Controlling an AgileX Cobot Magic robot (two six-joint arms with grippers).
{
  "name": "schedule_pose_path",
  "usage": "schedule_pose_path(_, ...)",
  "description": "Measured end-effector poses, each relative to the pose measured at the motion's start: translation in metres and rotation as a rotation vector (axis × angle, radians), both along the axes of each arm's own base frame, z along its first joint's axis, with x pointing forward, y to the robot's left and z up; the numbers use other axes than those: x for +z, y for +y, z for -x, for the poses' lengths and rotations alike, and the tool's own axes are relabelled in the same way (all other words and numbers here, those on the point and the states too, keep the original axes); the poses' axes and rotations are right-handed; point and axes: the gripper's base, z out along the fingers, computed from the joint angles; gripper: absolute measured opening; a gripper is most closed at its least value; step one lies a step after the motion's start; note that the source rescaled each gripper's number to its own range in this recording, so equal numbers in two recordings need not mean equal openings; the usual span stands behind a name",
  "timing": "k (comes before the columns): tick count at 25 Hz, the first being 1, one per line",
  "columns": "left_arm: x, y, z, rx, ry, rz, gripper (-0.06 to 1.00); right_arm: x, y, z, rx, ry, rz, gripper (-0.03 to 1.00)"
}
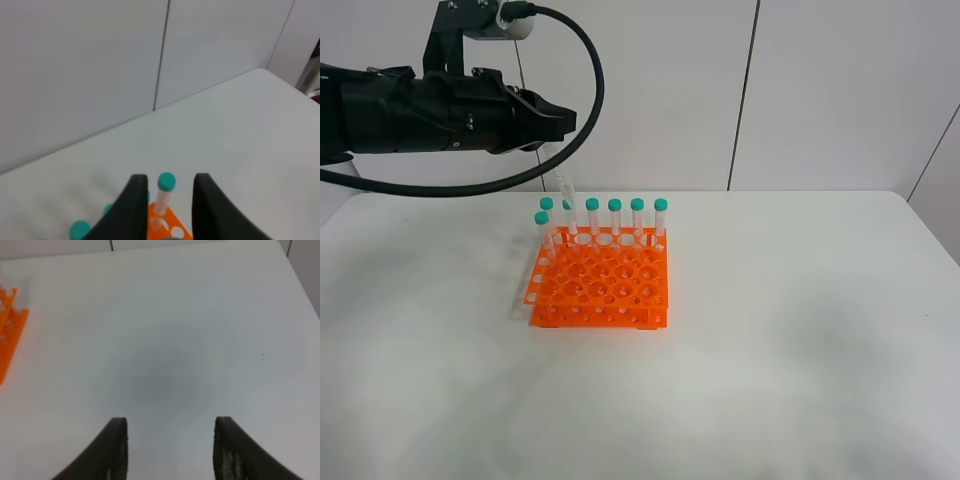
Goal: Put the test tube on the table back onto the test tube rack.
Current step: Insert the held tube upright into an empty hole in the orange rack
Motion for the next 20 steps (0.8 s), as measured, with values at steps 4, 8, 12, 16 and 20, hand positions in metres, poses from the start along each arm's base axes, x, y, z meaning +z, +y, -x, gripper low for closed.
schedule_pose_path(4, -0.005, 0.003, -0.001, 0.047, 0.033, -0.047, 0.00, 0.000, 0.000, 0.000, 0.000, 0.000, 0.000, 0.75)
schedule_pose_path(8, -0.013, 0.009, -0.003, 0.129, 0.103, -0.075, 0.00, 0.000, 0.000, 0.000, 0.002, 0.000, -0.003, 0.75)
schedule_pose_path(12, -0.013, 0.009, -0.004, 0.186, 0.093, -0.085, 0.00, 0.000, 0.001, 0.000, 0.006, -0.001, -0.009, 0.75)
schedule_pose_path(16, -0.015, 0.001, -0.007, 0.206, 0.088, -0.059, 0.00, 0.000, 0.001, 0.000, 0.007, -0.002, -0.012, 0.75)
schedule_pose_path(20, -0.032, -0.010, -0.017, 0.199, 0.126, -0.069, 0.00, 0.000, 0.001, 0.000, 0.009, -0.002, -0.014, 0.75)
